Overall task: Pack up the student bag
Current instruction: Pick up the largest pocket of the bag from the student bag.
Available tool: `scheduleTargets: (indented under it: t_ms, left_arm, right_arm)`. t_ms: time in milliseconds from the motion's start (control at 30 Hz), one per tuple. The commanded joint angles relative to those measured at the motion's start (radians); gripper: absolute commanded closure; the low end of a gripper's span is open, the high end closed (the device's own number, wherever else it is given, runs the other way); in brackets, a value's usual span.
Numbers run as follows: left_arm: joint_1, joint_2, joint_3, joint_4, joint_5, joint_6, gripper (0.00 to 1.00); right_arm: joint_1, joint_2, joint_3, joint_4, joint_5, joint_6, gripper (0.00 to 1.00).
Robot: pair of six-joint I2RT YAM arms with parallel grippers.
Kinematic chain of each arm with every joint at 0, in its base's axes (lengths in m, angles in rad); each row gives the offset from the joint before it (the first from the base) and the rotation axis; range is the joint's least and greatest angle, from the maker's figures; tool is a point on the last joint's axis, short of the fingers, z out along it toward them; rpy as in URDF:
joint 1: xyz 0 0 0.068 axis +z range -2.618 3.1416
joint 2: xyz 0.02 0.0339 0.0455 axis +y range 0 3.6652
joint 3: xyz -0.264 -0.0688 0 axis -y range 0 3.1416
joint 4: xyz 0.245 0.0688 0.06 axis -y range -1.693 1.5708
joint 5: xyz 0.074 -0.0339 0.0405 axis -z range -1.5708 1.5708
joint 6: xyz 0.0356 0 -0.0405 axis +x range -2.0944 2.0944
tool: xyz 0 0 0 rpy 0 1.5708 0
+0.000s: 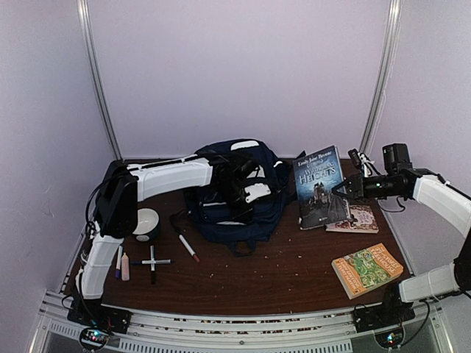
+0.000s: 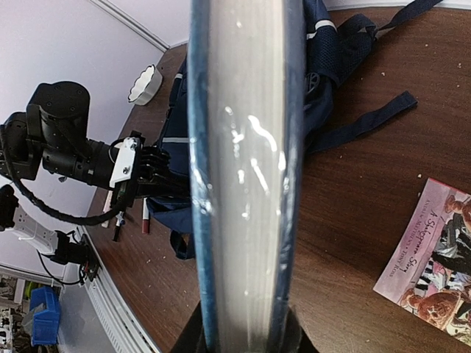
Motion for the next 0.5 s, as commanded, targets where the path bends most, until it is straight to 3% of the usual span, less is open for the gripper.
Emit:
scheduleTargets:
  t_ms: [0,333,467]
  left_arm:
    - [0.002,-0.020,0.054,0.049,-0.050,-0.047,0.98]
    - [0.003,-0.181,0.081,0.203,-0.164,-0.142,1.00]
    - [0.003,-0.254,0.016,0.372,-0.163,-0.202,1.00]
  right_arm:
    - [-0.005,-0.044,0.025,0.092,-0.057,0.009,1.00]
    - [0.000,0.071,0.157,-0.046,-0.188,0.225,1.00]
    - [0.026,0.053,0.095,0.027,-0.268,0.374,1.00]
